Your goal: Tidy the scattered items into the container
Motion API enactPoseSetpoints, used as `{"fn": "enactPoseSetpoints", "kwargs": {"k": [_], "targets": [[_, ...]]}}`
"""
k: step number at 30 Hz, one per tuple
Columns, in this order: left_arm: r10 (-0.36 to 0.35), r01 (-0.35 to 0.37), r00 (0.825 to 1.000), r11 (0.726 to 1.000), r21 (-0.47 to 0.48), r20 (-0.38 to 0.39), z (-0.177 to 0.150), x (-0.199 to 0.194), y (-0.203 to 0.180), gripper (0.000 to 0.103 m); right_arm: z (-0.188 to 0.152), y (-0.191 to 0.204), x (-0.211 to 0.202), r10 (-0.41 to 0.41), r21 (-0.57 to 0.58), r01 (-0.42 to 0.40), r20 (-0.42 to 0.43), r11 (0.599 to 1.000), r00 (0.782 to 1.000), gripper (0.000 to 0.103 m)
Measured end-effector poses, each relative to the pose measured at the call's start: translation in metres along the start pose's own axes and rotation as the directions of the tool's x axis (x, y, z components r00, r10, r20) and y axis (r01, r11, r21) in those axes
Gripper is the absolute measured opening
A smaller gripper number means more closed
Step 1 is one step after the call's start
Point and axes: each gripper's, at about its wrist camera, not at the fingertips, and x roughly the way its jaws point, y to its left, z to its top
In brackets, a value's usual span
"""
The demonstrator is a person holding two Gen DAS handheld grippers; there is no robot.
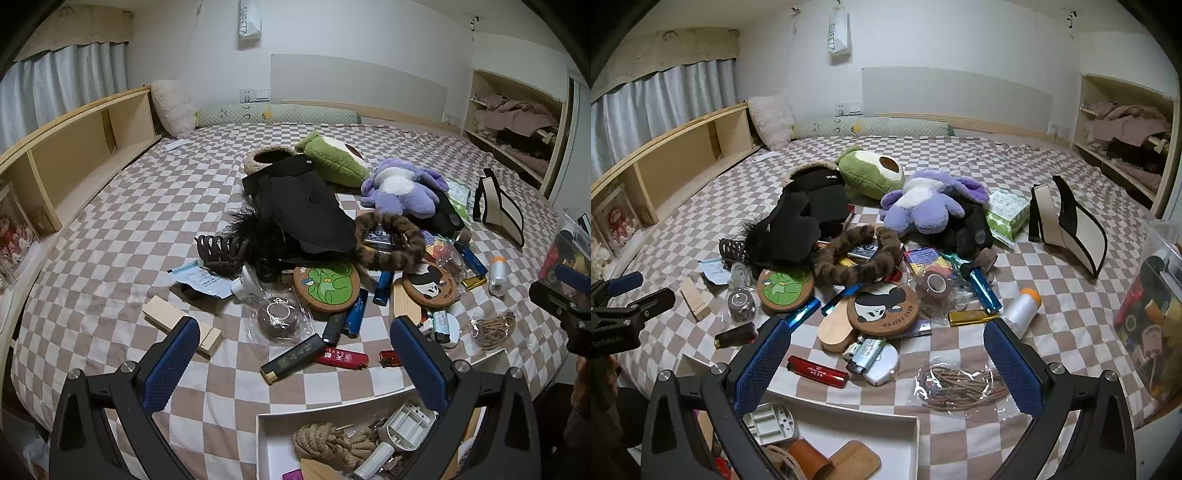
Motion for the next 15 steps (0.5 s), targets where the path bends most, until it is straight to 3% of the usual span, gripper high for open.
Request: {"fn": "enactPoseSetpoints", "kwargs": {"k": [15], "targets": [[0.010,-0.009,1.000,1.000,0.005,-0.003,0.0001,0.0017,0.0007,0.103,0.0010,-0.0004,0.0008,0.001,0.005,-0.001,-0.006,1.000,1.000,0.103]]}}
